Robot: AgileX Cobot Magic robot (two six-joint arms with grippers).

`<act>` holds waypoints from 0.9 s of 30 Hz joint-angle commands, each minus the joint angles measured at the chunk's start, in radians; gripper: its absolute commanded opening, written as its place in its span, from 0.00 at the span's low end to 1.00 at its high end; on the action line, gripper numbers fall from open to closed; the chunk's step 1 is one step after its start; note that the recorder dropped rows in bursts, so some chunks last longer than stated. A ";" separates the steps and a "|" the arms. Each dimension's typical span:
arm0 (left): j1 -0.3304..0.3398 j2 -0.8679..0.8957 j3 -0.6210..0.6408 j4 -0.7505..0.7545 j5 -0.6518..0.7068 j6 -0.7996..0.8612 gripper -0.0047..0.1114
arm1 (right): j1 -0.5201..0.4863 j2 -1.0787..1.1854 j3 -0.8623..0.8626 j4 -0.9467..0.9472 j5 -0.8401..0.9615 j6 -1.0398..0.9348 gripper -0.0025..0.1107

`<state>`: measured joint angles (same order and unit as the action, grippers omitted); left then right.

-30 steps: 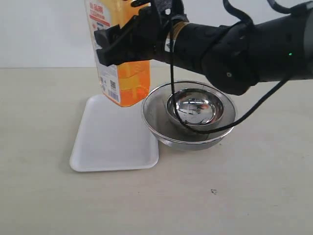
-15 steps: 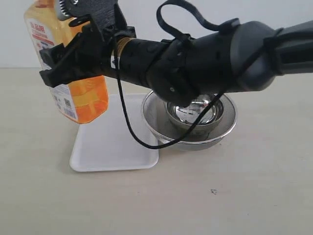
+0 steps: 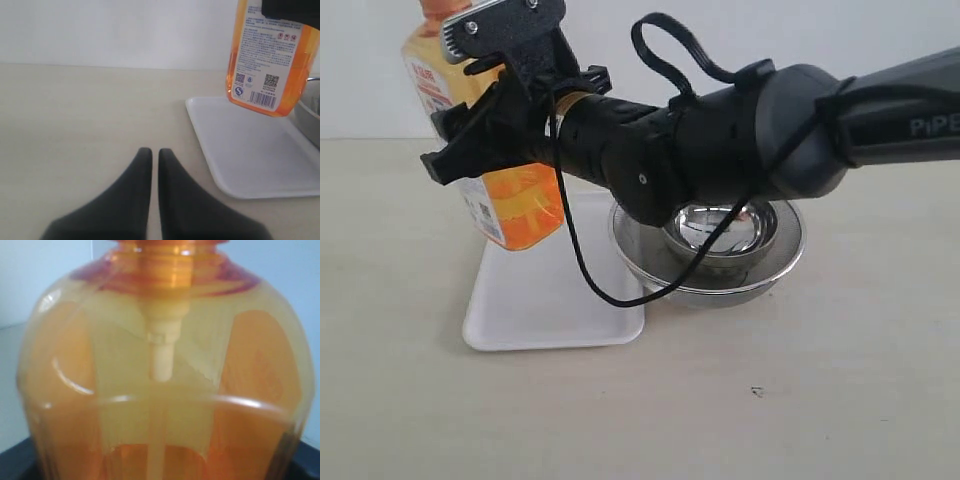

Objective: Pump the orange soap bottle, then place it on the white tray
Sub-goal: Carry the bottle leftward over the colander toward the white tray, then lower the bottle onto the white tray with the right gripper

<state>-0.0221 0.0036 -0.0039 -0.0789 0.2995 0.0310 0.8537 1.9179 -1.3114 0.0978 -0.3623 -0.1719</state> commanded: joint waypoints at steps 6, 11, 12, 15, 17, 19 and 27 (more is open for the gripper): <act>0.002 -0.004 0.004 -0.007 -0.006 0.004 0.08 | -0.005 0.069 -0.019 0.120 -0.187 -0.100 0.02; 0.002 -0.004 0.004 -0.007 -0.006 0.004 0.08 | -0.005 0.128 -0.019 0.120 -0.291 -0.100 0.02; 0.002 -0.004 0.004 -0.007 -0.006 0.004 0.08 | -0.005 0.133 -0.019 0.120 -0.301 -0.100 0.02; 0.002 -0.004 0.004 -0.007 -0.006 0.004 0.08 | -0.005 0.152 -0.019 0.120 -0.322 -0.100 0.02; 0.002 -0.004 0.004 -0.007 -0.006 0.004 0.08 | -0.007 0.161 -0.016 0.120 -0.345 -0.100 0.02; 0.002 -0.004 0.004 -0.007 -0.006 0.004 0.08 | -0.007 0.171 -0.016 0.121 -0.365 -0.100 0.02; 0.002 -0.004 0.004 -0.007 -0.006 0.004 0.08 | -0.007 0.199 -0.016 0.131 -0.392 -0.072 0.02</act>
<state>-0.0221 0.0036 -0.0039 -0.0789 0.2995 0.0310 0.8518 2.1348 -1.3135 0.2279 -0.6516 -0.2507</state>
